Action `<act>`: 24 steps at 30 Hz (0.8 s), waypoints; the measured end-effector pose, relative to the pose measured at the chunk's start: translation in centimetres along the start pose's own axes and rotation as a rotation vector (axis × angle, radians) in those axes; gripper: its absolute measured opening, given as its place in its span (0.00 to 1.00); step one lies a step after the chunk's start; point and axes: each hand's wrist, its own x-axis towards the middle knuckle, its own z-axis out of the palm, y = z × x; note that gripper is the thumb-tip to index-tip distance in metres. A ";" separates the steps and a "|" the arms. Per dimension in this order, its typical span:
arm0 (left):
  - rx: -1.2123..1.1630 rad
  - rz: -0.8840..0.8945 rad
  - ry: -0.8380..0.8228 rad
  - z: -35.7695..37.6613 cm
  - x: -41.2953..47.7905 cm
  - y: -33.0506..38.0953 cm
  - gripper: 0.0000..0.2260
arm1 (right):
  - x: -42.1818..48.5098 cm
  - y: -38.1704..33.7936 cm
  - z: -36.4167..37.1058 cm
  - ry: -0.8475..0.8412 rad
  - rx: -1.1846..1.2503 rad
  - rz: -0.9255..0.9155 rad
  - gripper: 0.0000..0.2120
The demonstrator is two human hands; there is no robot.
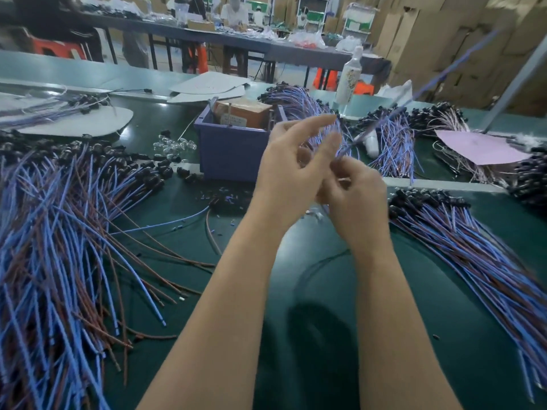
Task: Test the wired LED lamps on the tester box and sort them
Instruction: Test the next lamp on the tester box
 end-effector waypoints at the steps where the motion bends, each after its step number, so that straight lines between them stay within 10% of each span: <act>1: 0.073 -0.029 0.056 0.9 -0.2 0.0 0.08 | 0.0 0.1 -0.9 0.155 0.102 0.025 0.08; 7: -0.557 -0.728 -0.174 8.9 -1.8 0.2 0.11 | -0.3 1.8 -6.1 0.632 0.874 0.309 0.13; 11: -0.443 -0.537 -0.057 14.6 -0.5 0.1 0.09 | -2.4 5.1 -9.3 0.783 0.861 0.446 0.13; 17: 0.206 -0.199 -0.402 23.0 -1.3 -1.0 0.18 | -4.3 10.2 -13.5 0.839 1.095 0.739 0.16; 24: 0.533 -0.230 -0.501 26.6 -3.0 -4.7 0.20 | -3.9 12.9 -14.6 0.823 1.127 0.888 0.13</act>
